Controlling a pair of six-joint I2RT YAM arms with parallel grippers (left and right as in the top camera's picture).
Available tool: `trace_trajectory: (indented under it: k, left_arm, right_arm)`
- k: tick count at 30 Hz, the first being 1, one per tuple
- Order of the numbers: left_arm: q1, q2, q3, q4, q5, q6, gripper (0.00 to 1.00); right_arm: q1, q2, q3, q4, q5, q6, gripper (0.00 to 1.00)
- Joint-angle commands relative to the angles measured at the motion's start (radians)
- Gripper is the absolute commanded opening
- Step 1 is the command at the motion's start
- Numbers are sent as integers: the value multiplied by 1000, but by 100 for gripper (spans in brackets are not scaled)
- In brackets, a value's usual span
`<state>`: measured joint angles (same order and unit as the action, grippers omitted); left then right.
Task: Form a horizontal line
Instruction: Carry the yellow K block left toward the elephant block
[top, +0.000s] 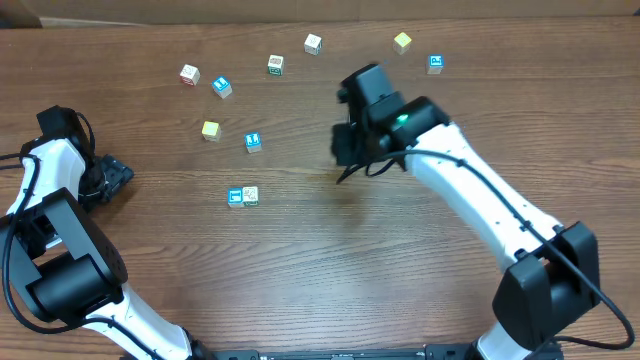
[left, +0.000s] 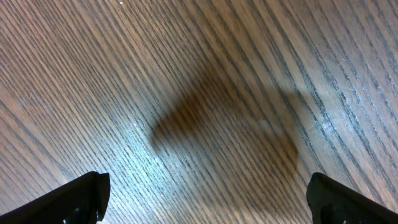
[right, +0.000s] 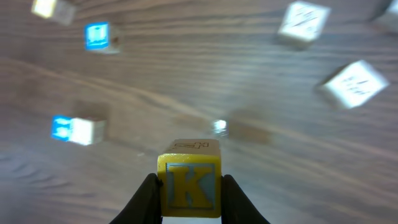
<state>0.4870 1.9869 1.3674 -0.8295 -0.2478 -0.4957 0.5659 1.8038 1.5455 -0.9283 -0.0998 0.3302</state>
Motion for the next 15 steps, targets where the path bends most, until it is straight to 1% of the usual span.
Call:
trace_trajectory:
  k: [1,7,15]
  left_arm:
    - [8,3,-5,1,-10,1,100]
    - [8,3,-5,1,-10,1,100]
    - [8,3,-5,1,-10,1,100]
  right_arm:
    - [63,-18,13,2,12,119,19]
    - [170,-13,-13,26,134,307,16]
    - [259,-4,-96,154,240,385,16]
